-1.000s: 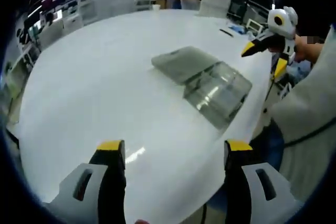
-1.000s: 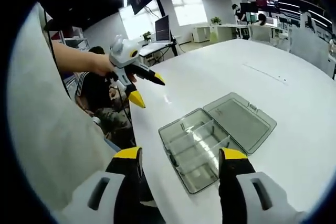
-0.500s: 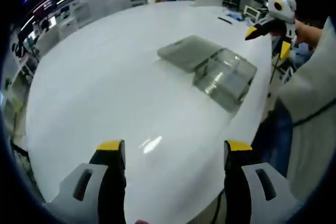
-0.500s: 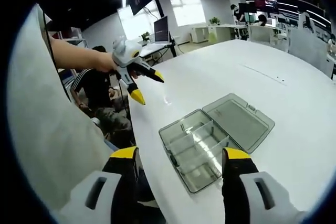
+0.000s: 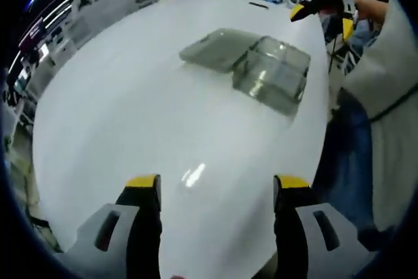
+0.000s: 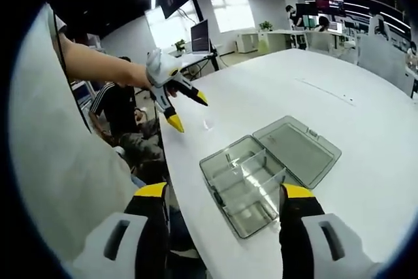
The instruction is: Insert the divider into the dual guide fixture by aligning both edges with the guide slots and pushing it downward to the bottom, including one-sided entry, uneven engagement, binding, and posture correction.
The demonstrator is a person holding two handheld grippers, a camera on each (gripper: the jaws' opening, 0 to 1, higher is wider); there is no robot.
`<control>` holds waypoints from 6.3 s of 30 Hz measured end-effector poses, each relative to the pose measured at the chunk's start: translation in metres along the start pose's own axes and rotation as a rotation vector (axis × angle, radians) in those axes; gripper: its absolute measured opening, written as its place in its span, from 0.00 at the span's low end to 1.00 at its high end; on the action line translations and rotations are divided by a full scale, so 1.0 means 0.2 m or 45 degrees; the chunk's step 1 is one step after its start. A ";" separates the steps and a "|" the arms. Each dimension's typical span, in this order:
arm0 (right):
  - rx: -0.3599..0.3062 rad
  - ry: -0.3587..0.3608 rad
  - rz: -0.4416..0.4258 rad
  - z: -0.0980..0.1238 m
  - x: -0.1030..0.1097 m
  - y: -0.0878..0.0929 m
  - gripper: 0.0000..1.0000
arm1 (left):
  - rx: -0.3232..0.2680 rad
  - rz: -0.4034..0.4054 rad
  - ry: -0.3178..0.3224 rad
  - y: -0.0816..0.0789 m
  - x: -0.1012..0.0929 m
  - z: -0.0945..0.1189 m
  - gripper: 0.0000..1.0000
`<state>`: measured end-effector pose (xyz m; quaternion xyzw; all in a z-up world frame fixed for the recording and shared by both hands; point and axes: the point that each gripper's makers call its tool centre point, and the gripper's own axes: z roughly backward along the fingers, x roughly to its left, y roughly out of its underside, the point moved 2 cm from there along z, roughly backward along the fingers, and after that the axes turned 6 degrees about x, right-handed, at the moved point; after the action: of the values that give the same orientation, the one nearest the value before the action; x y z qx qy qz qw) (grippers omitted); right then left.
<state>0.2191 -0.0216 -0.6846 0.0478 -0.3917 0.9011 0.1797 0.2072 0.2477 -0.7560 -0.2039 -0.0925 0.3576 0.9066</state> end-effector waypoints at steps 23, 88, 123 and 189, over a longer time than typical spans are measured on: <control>-0.010 0.031 0.003 0.02 -0.01 -0.03 0.69 | 0.136 -0.197 0.043 0.09 0.05 -0.10 0.60; 0.021 0.037 0.011 0.03 -0.03 -0.04 0.67 | 0.302 -0.449 0.156 0.05 0.07 -0.21 0.29; -0.011 0.027 -0.026 0.04 -0.05 -0.03 0.65 | 0.271 -0.486 0.109 -0.05 0.03 -0.15 0.27; -0.157 -0.079 -0.385 0.02 -0.19 -0.18 0.33 | -0.222 -0.532 0.040 -0.86 -0.35 0.15 0.27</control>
<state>0.2667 -0.0134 -0.6652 0.1231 -0.4398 0.8363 0.3035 0.2511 0.0950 -0.6558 -0.2635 -0.1493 0.1495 0.9412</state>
